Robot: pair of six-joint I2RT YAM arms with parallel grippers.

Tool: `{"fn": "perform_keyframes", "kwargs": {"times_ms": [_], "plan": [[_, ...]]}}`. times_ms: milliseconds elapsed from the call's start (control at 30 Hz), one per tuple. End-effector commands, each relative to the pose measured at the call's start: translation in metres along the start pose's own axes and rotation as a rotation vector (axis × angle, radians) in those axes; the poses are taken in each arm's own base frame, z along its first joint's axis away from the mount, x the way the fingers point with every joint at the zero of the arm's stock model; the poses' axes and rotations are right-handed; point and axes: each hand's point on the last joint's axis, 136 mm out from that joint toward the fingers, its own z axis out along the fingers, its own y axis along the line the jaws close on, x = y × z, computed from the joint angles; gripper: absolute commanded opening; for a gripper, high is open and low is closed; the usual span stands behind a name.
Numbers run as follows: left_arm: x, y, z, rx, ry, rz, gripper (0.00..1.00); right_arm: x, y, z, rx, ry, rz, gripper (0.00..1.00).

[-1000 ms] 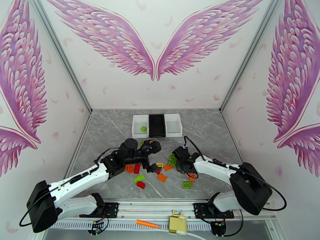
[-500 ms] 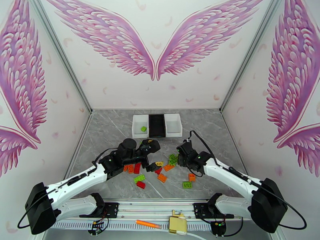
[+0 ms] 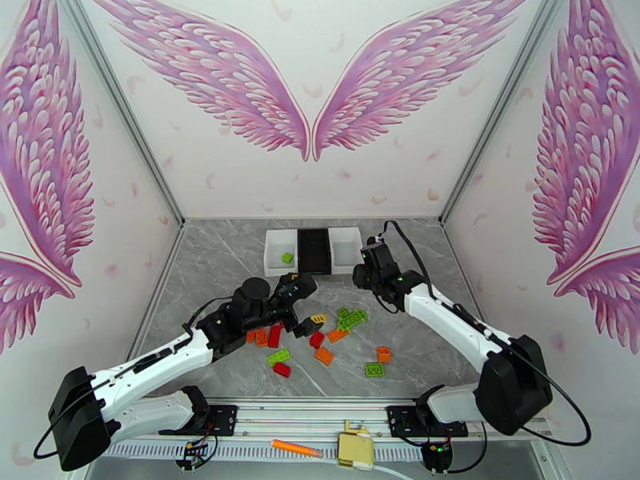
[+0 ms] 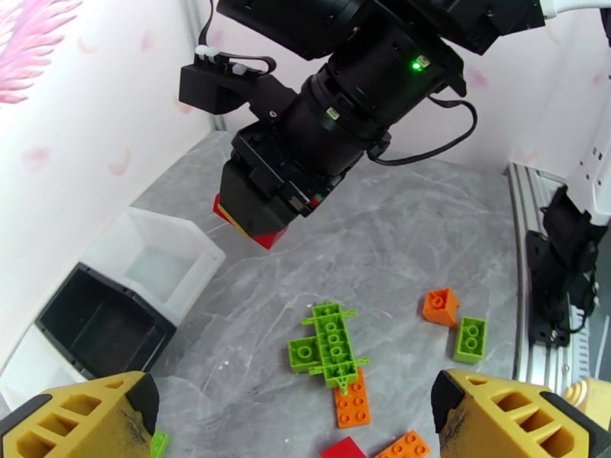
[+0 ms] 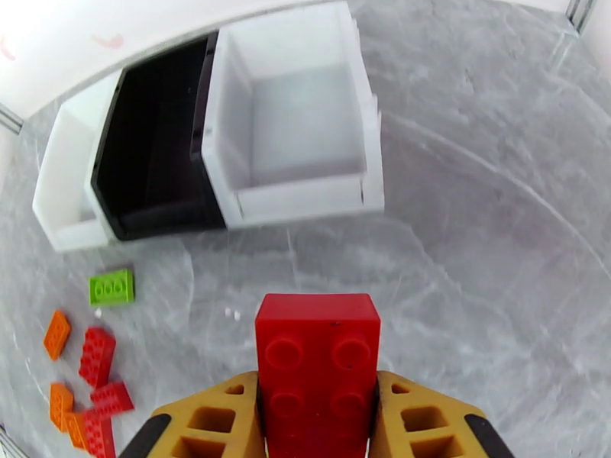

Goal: Sort the legos into containers by color

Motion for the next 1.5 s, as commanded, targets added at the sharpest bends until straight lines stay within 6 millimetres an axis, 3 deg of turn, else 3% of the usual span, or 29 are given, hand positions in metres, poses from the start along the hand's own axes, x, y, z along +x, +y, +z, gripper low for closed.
{"fn": "perform_keyframes", "kwargs": {"times_ms": [0,200,400,533,667,767,867,1167,1267,1467], "plan": [[-0.006,0.013,-0.005,-0.085,-0.041,-0.043,0.99,-0.041,0.018,0.020,-0.054,-0.090,-0.057,0.30],[-0.003,0.023,-0.007,-0.149,-0.034,-0.064,0.99,-0.066,0.028,0.075,-0.070,-0.097,-0.121,0.28],[-0.001,0.028,-0.008,-0.178,-0.026,-0.073,0.99,-0.074,0.033,0.120,-0.077,-0.080,-0.151,0.29],[-0.001,0.030,-0.006,-0.188,-0.023,-0.081,0.99,-0.072,0.035,0.143,-0.076,-0.058,-0.175,0.29],[-0.001,0.035,-0.008,-0.214,-0.009,-0.073,0.99,-0.073,0.036,0.152,-0.071,-0.053,-0.194,0.32],[-0.002,0.037,-0.011,-0.227,-0.001,-0.065,0.99,-0.078,0.034,0.146,-0.059,-0.063,-0.196,0.40],[-0.004,0.043,-0.015,-0.252,0.002,-0.064,0.99,-0.085,0.033,0.132,-0.053,-0.087,-0.201,0.54],[0.004,0.075,-0.034,-0.448,0.056,-0.160,0.99,-0.097,0.042,0.072,-0.136,-0.165,-0.206,0.76],[0.017,0.093,-0.048,-0.569,0.113,-0.243,0.99,-0.092,0.054,0.046,-0.208,-0.199,-0.250,0.84],[0.071,0.127,-0.095,-0.863,0.274,-0.499,0.99,-0.065,0.089,-0.006,-0.403,-0.230,-0.357,0.97]]}}
